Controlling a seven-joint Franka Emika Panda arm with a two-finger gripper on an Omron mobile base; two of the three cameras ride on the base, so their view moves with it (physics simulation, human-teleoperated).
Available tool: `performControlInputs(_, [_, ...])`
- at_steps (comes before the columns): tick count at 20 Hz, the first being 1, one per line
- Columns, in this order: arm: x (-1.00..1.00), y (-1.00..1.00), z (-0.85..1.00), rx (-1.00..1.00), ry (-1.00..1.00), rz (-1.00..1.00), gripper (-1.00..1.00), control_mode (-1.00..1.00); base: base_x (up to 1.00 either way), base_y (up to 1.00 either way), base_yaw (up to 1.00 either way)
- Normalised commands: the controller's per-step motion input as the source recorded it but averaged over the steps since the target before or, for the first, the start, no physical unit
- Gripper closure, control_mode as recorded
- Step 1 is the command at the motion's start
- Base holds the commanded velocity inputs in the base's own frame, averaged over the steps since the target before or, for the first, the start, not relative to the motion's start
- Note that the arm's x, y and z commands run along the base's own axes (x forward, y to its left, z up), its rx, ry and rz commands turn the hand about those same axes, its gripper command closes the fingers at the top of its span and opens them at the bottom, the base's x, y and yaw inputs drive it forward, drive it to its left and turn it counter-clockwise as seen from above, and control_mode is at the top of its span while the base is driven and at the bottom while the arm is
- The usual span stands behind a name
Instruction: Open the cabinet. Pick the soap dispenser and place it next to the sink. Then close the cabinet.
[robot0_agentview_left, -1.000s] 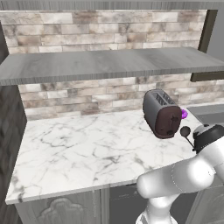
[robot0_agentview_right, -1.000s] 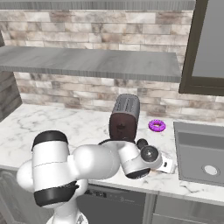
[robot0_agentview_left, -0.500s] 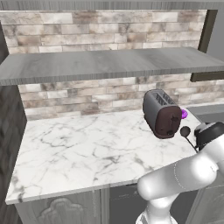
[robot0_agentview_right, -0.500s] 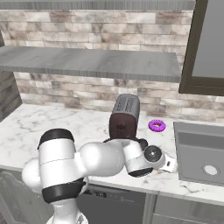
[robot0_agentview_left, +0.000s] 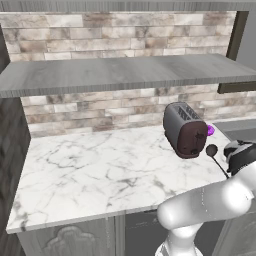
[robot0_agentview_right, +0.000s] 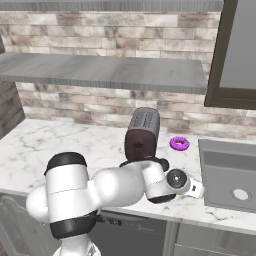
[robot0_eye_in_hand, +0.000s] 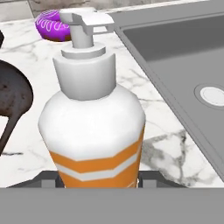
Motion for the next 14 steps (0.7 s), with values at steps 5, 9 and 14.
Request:
performControlInputs(5, [0.00,0.00,0.00,0.00,0.00,0.00,1.00,-1.00,0.00,0.00,0.00])
performControlInputs(9, [0.00,0.00,0.00,0.00,0.00,0.00,1.00,-1.00,0.00,0.00,0.00])
performControlInputs(14, [0.00,0.00,0.00,0.00,0.00,0.00,-1.00,-1.00,0.00,0.00,0.00])
